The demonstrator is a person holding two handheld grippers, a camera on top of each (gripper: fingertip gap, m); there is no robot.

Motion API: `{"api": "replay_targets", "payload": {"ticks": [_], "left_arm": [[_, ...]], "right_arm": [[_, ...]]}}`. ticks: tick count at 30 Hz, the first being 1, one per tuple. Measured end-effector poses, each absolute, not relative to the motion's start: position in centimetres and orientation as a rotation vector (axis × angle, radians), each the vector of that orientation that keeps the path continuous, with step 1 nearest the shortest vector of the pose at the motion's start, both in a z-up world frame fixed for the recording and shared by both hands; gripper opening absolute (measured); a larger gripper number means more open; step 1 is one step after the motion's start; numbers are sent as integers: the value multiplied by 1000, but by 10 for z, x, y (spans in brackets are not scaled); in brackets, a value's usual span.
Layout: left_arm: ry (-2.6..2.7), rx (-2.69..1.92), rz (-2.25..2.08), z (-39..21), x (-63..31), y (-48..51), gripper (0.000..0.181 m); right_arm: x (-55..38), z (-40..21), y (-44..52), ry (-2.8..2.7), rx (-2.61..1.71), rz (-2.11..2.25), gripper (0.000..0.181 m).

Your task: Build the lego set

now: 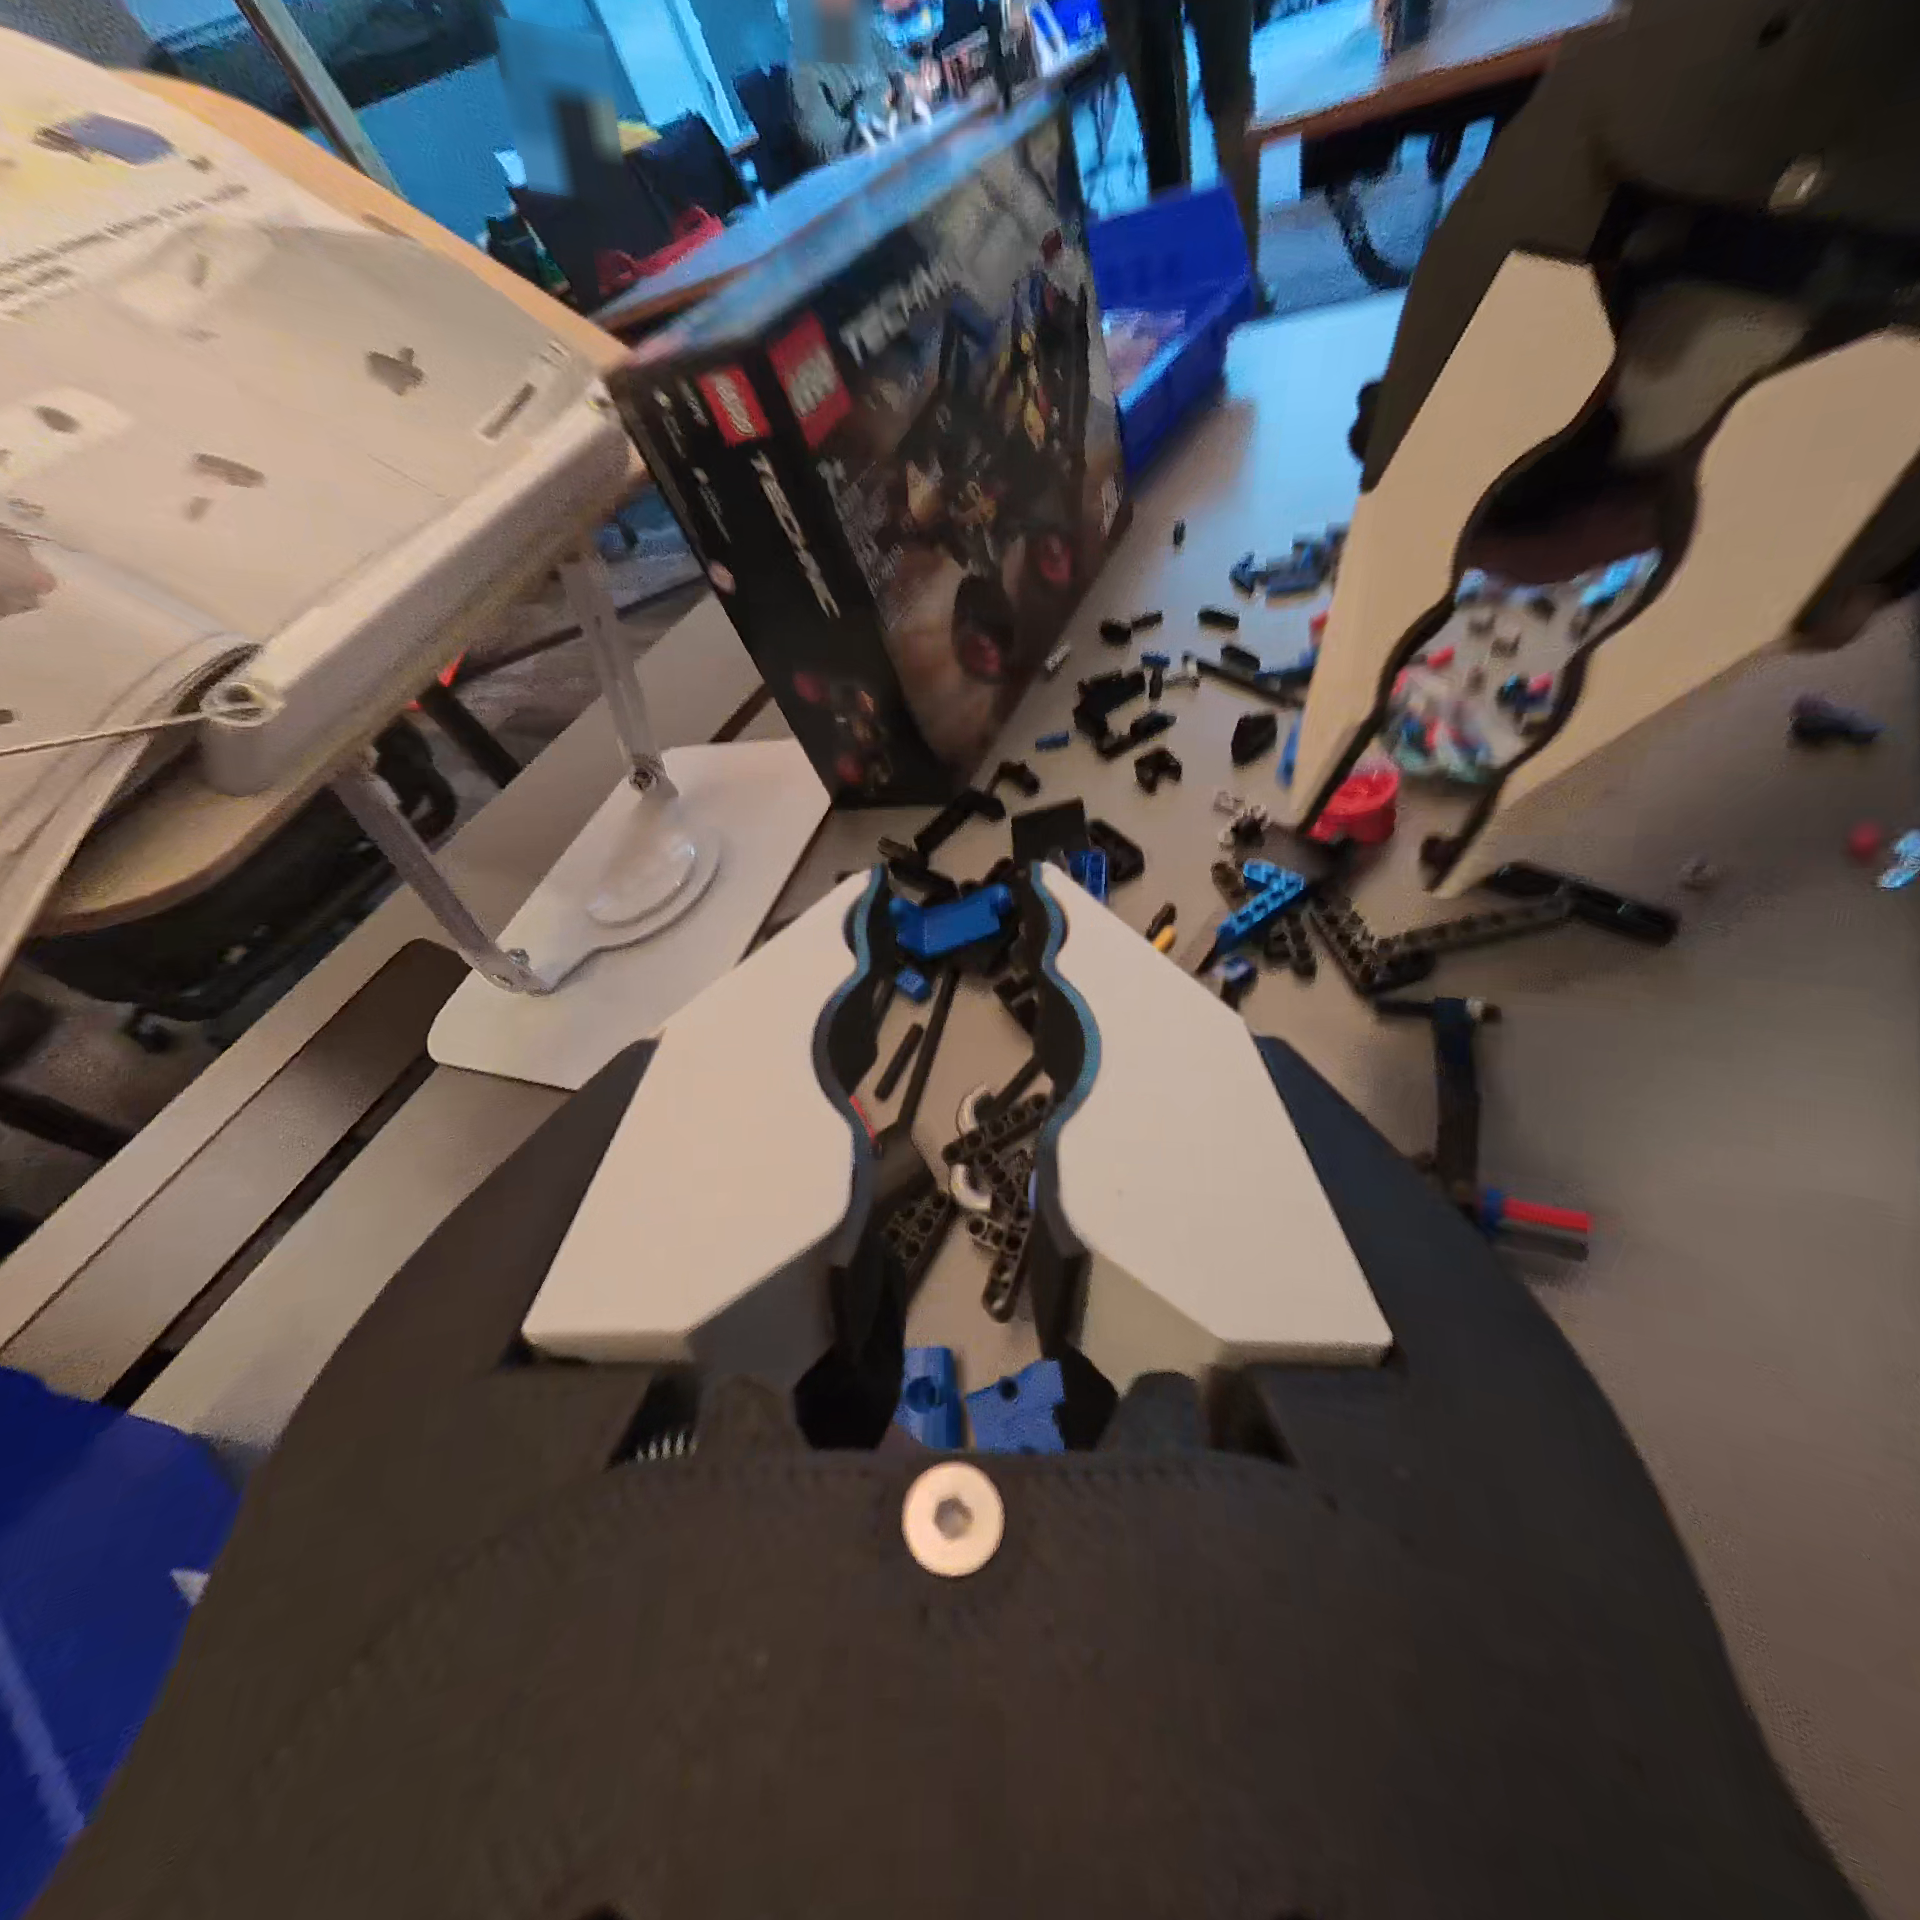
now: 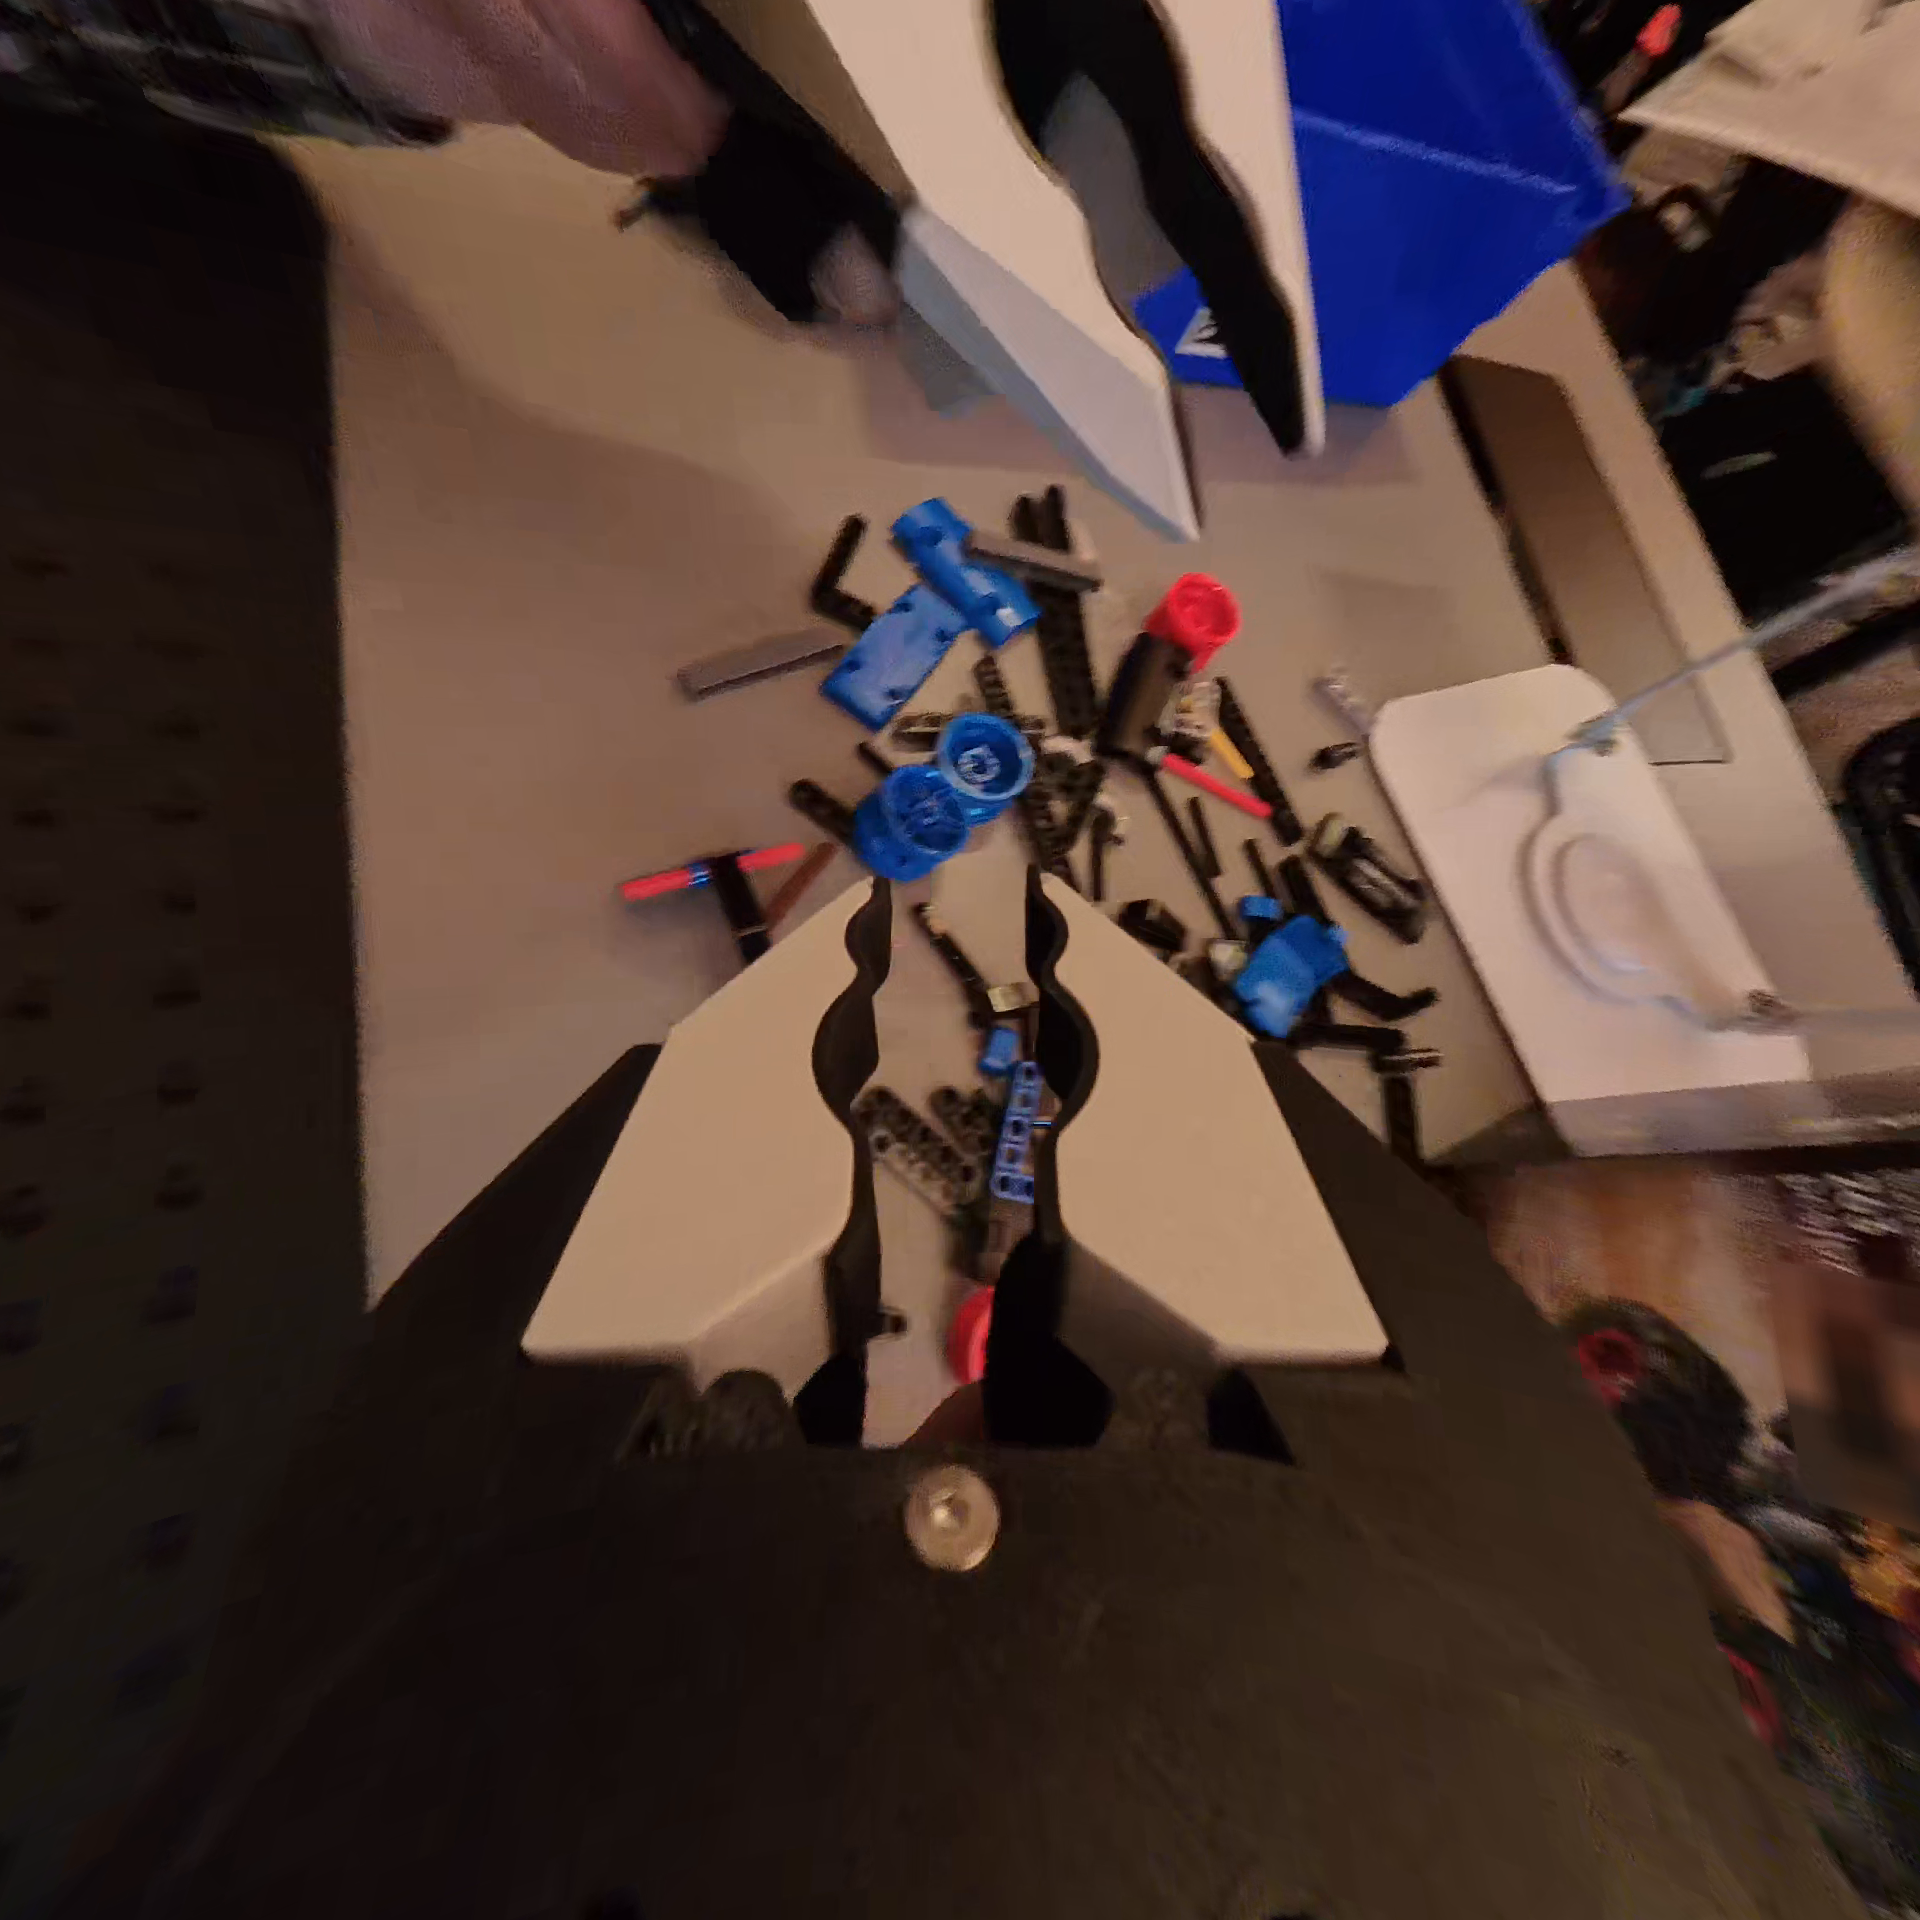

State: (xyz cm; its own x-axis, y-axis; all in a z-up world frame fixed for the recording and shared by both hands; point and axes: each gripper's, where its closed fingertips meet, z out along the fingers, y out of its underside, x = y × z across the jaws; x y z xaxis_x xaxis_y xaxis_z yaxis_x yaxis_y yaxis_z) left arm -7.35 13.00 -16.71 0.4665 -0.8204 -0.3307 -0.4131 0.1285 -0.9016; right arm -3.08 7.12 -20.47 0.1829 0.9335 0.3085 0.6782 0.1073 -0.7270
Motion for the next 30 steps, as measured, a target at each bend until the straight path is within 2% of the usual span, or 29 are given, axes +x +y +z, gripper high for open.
{"api": "replay_targets", "payload": {"ticks": [8, 15, 19, 30], "left_arm": [[1221, -1508, -295, -207, -68, 138, 23], [1221, -1542, -250, -230, -77, 151, 22], [1190, -1529, -289, -223, -76, 151, 21], [1142, -1538, -360, -221, -78, 152, 23]], "right_arm": [[-39, -246, 52, -1654, -1667, 481, 29], [-38, -278, 50, -1754, -1694, 441, 20], [-37, -281, 52, -1745, -1696, 447, 9], [-39, -260, 51, -1635, -1654, 622, 8]]}}
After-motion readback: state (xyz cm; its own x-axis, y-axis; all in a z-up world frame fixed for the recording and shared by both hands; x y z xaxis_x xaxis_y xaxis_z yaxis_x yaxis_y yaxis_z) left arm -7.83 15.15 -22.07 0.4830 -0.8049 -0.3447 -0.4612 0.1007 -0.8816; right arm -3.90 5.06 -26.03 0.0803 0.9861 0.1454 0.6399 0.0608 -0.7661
